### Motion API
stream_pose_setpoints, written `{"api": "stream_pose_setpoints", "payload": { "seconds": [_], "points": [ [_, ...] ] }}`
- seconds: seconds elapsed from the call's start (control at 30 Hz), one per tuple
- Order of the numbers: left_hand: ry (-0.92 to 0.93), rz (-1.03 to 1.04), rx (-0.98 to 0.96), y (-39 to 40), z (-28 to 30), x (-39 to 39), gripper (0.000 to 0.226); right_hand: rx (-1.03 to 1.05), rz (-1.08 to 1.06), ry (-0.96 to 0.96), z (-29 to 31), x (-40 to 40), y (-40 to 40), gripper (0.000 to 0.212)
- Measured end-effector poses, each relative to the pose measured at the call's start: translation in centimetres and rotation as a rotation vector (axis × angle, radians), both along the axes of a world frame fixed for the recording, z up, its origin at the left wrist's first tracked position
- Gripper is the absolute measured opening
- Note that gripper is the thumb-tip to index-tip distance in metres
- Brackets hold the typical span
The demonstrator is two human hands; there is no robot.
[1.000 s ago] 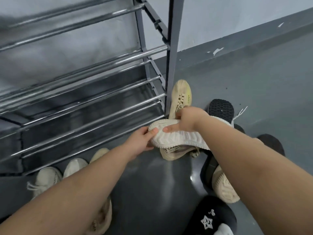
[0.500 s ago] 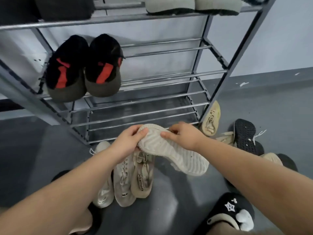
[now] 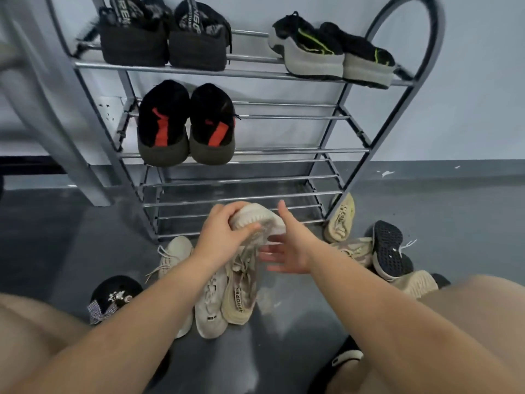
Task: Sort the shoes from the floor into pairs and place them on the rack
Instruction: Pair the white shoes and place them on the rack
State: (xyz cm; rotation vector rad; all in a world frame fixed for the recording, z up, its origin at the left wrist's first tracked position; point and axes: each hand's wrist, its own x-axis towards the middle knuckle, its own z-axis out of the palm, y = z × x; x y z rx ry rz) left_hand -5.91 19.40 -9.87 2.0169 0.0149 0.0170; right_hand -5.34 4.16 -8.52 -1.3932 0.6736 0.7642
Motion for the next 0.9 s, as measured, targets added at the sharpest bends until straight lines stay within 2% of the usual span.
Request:
{"api": "stream_pose_setpoints", "payload": {
  "seconds": [0.03,0.1,0.17,0.23,0.3,0.37,0.4,0.47,0.53,0.67,0.9],
  "points": [
    [-0.034,-0.036,0.012,0.0,0.3,-0.2,0.044,0.151,-0.057,0.04,0.3,0.0,0.3,0.086],
    [-0.075,-0.123,0.039,0.1,0.4,-0.3,0.046,0.283,-0.131,0.036,0.5,0.0,0.5,0.078],
    [-0.085,-0.206,0.047,0.4,0.2,-0.4,0.042,0.317,-0.183,0.02,0.4,-0.3,0.5,0.059],
    [-0.089,-0.239,-0.014,0.3,0.2,-0.6,0.029,0.336,-0.205,0.022,0.0,-0.7,0.3,0.044],
    [-0.077,-0.148,-0.103,0.1,0.0,-0.5,0.015,0.348,-0.174,0.026,-0.4,-1.1,0.0,0.037],
    [0.071,0.02,-0.192,0.1,-0.9,0.0,0.019,0.339,-0.143,0.017,-0.7,-1.3,-0.5,0.037],
    [0.238,0.07,-0.249,0.2,-1.3,0.1,0.03,0.332,-0.139,0.008,-0.8,-1.3,-0.7,0.039],
    [0.649,0.041,-0.424,0.2,-2.1,-0.2,0.05,0.304,-0.127,-0.017,-1.2,-1.5,-1.1,0.043],
    [0.89,-0.064,-0.646,-0.1,-2.3,-0.9,0.049,0.258,-0.084,-0.038,-1.8,-1.7,-1.3,0.045],
    [0.875,-0.072,-0.793,-0.7,-3.0,-1.0,0.038,0.258,-0.053,-0.048,-2.6,-2.2,-2.0,0.044],
    [0.958,-0.126,-0.772,0.0,-5.7,-1.9,0.03,0.1,0.008,0.023,-5.0,-3.2,-2.1,0.037]
  ]
}}
